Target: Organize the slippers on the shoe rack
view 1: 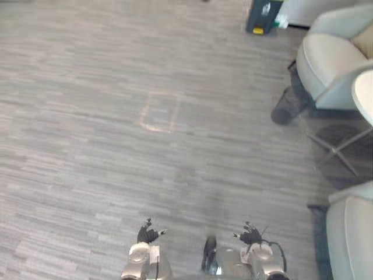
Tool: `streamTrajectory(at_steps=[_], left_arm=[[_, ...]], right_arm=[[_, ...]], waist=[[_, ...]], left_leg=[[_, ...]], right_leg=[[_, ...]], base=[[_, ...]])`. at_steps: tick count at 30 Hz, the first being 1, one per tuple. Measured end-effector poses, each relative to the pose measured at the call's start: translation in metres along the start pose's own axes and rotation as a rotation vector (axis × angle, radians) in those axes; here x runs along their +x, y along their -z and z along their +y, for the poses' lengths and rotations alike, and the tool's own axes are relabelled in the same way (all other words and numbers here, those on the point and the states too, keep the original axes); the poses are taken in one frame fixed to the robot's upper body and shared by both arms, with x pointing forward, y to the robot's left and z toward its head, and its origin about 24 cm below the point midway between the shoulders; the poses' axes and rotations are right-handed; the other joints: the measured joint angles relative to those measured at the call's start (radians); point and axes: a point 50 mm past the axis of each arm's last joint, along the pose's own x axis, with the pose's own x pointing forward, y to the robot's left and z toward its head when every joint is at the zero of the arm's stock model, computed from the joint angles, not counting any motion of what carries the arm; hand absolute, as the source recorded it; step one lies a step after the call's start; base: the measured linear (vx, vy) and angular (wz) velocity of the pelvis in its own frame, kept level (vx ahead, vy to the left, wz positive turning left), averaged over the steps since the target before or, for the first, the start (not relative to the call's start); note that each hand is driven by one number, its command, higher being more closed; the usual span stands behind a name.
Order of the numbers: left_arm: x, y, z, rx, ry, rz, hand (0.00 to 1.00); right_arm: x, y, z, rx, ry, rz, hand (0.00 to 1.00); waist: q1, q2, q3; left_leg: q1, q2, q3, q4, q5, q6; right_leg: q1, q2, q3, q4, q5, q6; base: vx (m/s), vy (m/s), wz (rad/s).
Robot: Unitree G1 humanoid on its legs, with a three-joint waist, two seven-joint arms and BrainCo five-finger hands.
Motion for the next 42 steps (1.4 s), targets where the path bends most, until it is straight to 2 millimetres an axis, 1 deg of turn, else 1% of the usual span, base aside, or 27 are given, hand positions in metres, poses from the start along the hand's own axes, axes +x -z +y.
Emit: streamTrajectory(at_steps=[2,4,5,6,7,8,10,12,13,14,17,19,20,21,24,25,26,28,30,31,32,34,36,39,40,41,42], left_arm=[[0.001,-0.005,0.001,-0.003,-0.002,-0.022,0.0],[0.002,-0.01,0.005,-0.013,-0.015,-0.042,0.0],[0.002,-0.01,0.004,-0.017,-0.014,-0.047,0.0],[0.001,-0.009,0.004,-0.018,-0.015,-0.045,0.0],[0.003,-0.012,0.009,-0.009,-0.024,-0.056,0.0],[0.004,-0.015,0.015,0.002,-0.038,-0.064,0.0],[0.004,-0.009,0.022,0.01,-0.052,-0.039,0.0],[0.002,0.001,0.026,0.01,-0.067,-0.001,0.0],[0.0,0.008,0.03,0.024,-0.072,0.028,0.0],[0.0,0.01,0.033,0.039,-0.074,0.04,0.0],[-0.004,0.019,0.034,0.042,-0.076,0.065,0.0],[-0.005,0.021,0.034,0.045,-0.077,0.069,0.0],[-0.005,0.021,0.033,0.043,-0.072,0.069,0.0],[-0.004,0.02,0.032,0.044,-0.071,0.067,0.0],[-0.003,0.017,0.028,0.064,-0.049,0.057,0.0],[-0.003,0.018,0.029,0.072,-0.051,0.059,0.0],[-0.003,0.021,0.022,0.077,-0.037,0.076,0.0],[-0.004,0.023,0.016,0.069,-0.021,0.081,0.0],[-0.004,0.023,0.009,0.047,-0.012,0.084,0.0],[-0.004,0.021,0.009,0.033,-0.017,0.078,0.0],[-0.004,0.016,0.008,0.01,-0.025,0.056,0.0],[-0.003,0.012,0.01,0.009,-0.031,0.035,0.0],[-0.003,0.009,0.01,0.007,-0.031,0.025,0.0],[-0.001,0.006,0.013,0.011,-0.037,0.013,0.0],[-0.001,0.004,0.015,0.017,-0.04,0.007,0.0],[0.0,0.003,0.016,0.024,-0.041,0.005,0.0],[0.001,0.001,0.02,0.033,-0.049,0.002,0.0]], right_arm=[[0.002,-0.007,0.006,0.006,-0.012,-0.016,0.0],[0.003,-0.014,0.01,0.01,-0.019,-0.032,0.0],[0.003,-0.012,0.007,0.007,-0.011,-0.027,0.0],[0.003,-0.011,0.006,0.003,-0.008,-0.024,0.0],[0.002,-0.01,0.011,0.001,-0.021,-0.018,0.0],[0.001,-0.012,0.018,-0.007,-0.041,-0.024,0.0],[0.002,-0.017,0.022,-0.006,-0.051,-0.04,0.0],[0.002,-0.017,0.021,-0.01,-0.05,-0.042,0.0],[0.001,-0.015,0.021,-0.011,-0.053,-0.034,0.0],[0.0,-0.011,0.022,-0.015,-0.059,-0.027,0.0],[0.0,-0.011,0.025,-0.035,-0.079,-0.029,0.0],[-0.001,-0.013,0.027,-0.045,-0.09,-0.04,0.0],[0.0,-0.014,0.025,-0.047,-0.086,-0.046,0.0],[0.0,-0.015,0.025,-0.047,-0.085,-0.048,0.0],[0.0,-0.013,0.021,-0.05,-0.075,-0.051,0.0],[-0.001,-0.007,0.019,-0.052,-0.073,-0.034,0.0],[0.0,-0.007,0.012,-0.07,-0.054,-0.036,0.0],[0.001,-0.005,0.003,-0.077,-0.032,-0.03,0.0],[0.002,-0.005,-0.006,-0.05,-0.004,-0.026,0.0],[0.001,-0.003,-0.008,-0.046,0.003,-0.02,0.0],[-0.001,0.0,-0.009,-0.045,0.008,-0.016,0.0],[-0.003,0.004,-0.005,-0.035,-0.001,-0.008,0.0],[-0.003,0.005,-0.002,-0.031,-0.007,-0.003,0.0],[-0.001,0.004,0.002,-0.033,-0.017,0.013,0.0],[-0.001,0.004,0.004,-0.032,-0.019,0.021,0.0],[-0.001,0.006,0.004,-0.029,-0.018,0.026,0.0],[-0.002,0.01,0.007,-0.024,-0.019,0.046,0.0]], waist=[[0.007,0.0,0.0],[0.014,-0.021,0.015],[0.018,-0.017,0.012],[0.022,-0.018,0.01],[0.028,-0.052,0.003],[0.032,-0.067,-0.003],[0.043,-0.073,-0.004],[0.049,-0.073,-0.004],[0.046,-0.082,-0.007],[0.036,-0.087,-0.008],[0.013,-0.08,-0.003],[-0.004,-0.069,0.003],[-0.015,-0.067,0.003],[-0.017,-0.067,0.004],[-0.03,-0.075,0.001],[-0.03,-0.093,-0.002],[-0.026,-0.066,-0.011],[-0.026,-0.038,-0.022],[-0.041,-0.013,-0.017],[-0.046,-0.003,-0.01],[-0.039,0.007,-0.004],[-0.013,0.002,-0.004],[-0.009,-0.004,-0.007],[0.0,-0.01,-0.004],[0.001,-0.019,0.002],[0.001,-0.023,0.003],[0.007,-0.046,0.002]], left_leg=[[-0.06,-0.017,0.048,-0.138,-0.018,0.011],[-0.098,-0.089,0.078,-0.413,0.012,0.029],[-0.091,-0.138,0.072,-0.628,0.155,0.05],[-0.083,-0.144,0.068,-0.649,0.238,0.072],[-0.058,-0.188,0.083,-0.655,0.23,0.111],[-0.067,-0.203,0.077,-0.635,0.196,0.13],[-0.069,-0.205,0.074,-0.579,0.145,0.147],[-0.012,-0.218,0.069,-0.576,0.084,0.144],[0.048,-0.248,0.059,-0.611,0.057,0.147],[0.097,-0.272,0.039,-0.63,0.037,0.158],[0.216,-0.283,0.009,-0.704,0.021,0.157],[0.28,-0.278,-0.012,-0.751,0.024,0.152],[0.321,-0.263,-0.036,-0.78,0.024,0.151],[0.328,-0.259,-0.04,-0.784,0.024,0.151],[0.392,-0.229,-0.086,-0.832,-0.002,0.093],[0.422,-0.238,-0.107,-0.842,-0.032,0.046],[0.452,-0.207,-0.139,-0.842,-0.051,0.034],[0.439,-0.185,-0.158,-0.793,-0.051,0.033],[0.341,-0.145,-0.191,-0.542,-0.035,0.002],[0.264,-0.109,-0.204,-0.344,0.017,-0.071],[0.176,-0.043,-0.183,-0.084,0.057,-0.1],[0.11,0.006,-0.092,0.046,0.037,-0.067],[0.044,0.006,-0.039,0.021,0.008,-0.03],[-0.036,-0.039,0.022,-0.244,-0.021,-0.011],[-0.051,-0.069,0.015,-0.382,0.004,0.003],[-0.052,-0.095,0.002,-0.548,0.076,0.012],[-0.021,-0.146,-0.004,-0.634,0.226,0.047]], right_leg=[[0.043,-0.008,0.017,-0.043,0.002,0.009],[0.097,-0.057,0.027,-0.079,-0.008,0.047],[0.145,-0.076,0.02,-0.096,-0.026,0.089],[0.158,-0.076,0.023,-0.098,-0.038,0.108],[0.185,-0.12,0.023,-0.109,-0.043,0.13],[0.189,-0.131,0.001,-0.11,-0.003,0.144],[0.202,-0.143,-0.005,-0.076,0.026,0.178],[0.147,-0.186,0.014,0.153,0.017,0.194],[0.053,-0.242,0.047,0.414,0.06,0.212],[-0.025,-0.273,0.088,0.618,0.054,0.199],[-0.168,-0.258,0.09,0.801,-0.026,0.15],[-0.231,-0.229,0.044,0.737,-0.073,0.121],[-0.283,-0.183,0.014,0.588,-0.087,0.111],[-0.291,-0.176,0.01,0.554,-0.086,0.109],[-0.3,-0.106,0.005,0.142,0.051,0.111],[-0.285,-0.105,0.049,0.057,0.174,0.113],[-0.286,-0.075,0.061,0.129,0.151,0.069],[-0.304,-0.065,0.053,0.199,0.078,0.048],[-0.254,-0.055,0.017,0.198,0.029,0.046],[-0.197,-0.041,0.0,0.177,0.012,0.034],[-0.11,-0.012,-0.006,0.149,-0.018,0.006],[-0.029,-0.003,0.008,0.11,-0.039,0.0],[0.025,-0.005,0.034,0.059,-0.039,0.009],[0.099,-0.045,0.094,-0.007,-0.021,0.041],[0.122,-0.072,0.104,-0.019,-0.023,0.061],[0.149,-0.095,0.108,-0.031,-0.031,0.093],[0.188,-0.135,0.134,-0.057,-0.045,0.146]], base=[[0.4,0.045,-0.25],[0.51,0.219,-0.24],[0.47,0.234,-0.15],[0.59,0.275,0.06],[0.48,0.212,0.28],[0.57,0.254,0.37],[0.43,0.222,0.28],[0.42,0.24,0.21],[0.37,0.196,0.39],[0.37,0.162,0.45],[0.4,0.062,0.38],[0.42,-0.033,0.4],[0.31,-0.073,0.4],[0.47,-0.171,0.64],[0.42,-0.217,0.61],[0.47,-0.272,0.48],[0.47,-0.265,0.35],[0.49,-0.242,0.2],[0.51,-0.215,0.37],[0.48,-0.156,0.27],[0.47,-0.128,0.12],[0.58,-0.028,-0.33],[0.39,0.047,-0.38],[0.44,0.192,-0.57],[0.34,0.241,-0.4],[0.52,0.371,-0.52],[0.51,0.373,-0.28]])
